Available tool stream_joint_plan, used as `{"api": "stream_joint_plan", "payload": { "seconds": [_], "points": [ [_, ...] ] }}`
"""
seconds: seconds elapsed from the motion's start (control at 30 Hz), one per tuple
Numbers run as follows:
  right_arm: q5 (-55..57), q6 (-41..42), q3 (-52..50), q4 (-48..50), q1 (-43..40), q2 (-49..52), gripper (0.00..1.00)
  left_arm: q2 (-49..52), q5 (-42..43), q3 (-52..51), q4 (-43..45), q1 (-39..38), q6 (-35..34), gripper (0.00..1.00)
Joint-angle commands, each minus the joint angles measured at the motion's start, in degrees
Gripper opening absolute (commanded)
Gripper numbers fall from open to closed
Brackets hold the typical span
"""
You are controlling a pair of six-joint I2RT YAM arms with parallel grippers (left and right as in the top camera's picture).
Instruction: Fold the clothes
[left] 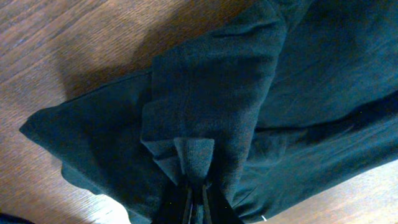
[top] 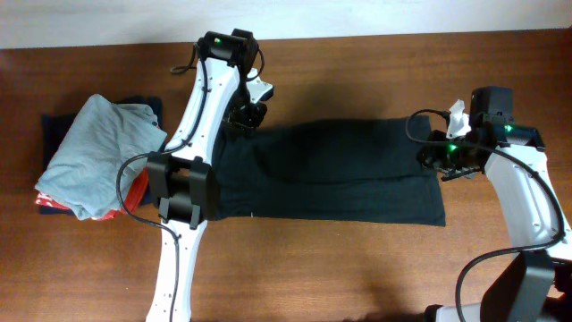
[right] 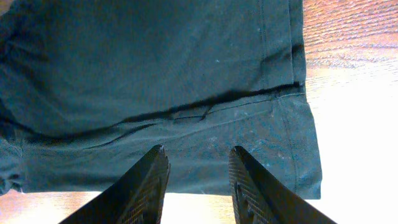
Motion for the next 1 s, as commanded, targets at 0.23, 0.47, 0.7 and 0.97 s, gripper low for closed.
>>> {"api": "stream_joint_plan", "payload": {
  "seconds": [0.23, 0.47, 0.7, 0.97],
  "points": [
    [0.5, -0.2, 0.4, -0.9, 0.2, 0.3, 0.37, -8.3, 0.9, -2.4, -0.2, 0.1, -3.2, 0.10],
    [0.5, -0.2, 0.4, -0.9, 0.2, 0.3, 0.37, -8.3, 0.9, -10.1, -0.2, 0.2, -3.4, 0.15],
    [0.5, -0.2, 0.4, -0.7, 0.2, 0.3, 0.37, -8.4, 0.9, -14.6, -0.2, 0.2, -3.4, 0.14],
    [0.5, -0.2, 0.4, -0.5, 0.2, 0.3, 0.37, -18.8, -3.3, -14.8, -0.2, 0.0, -7.2, 0.14]
  ]
}}
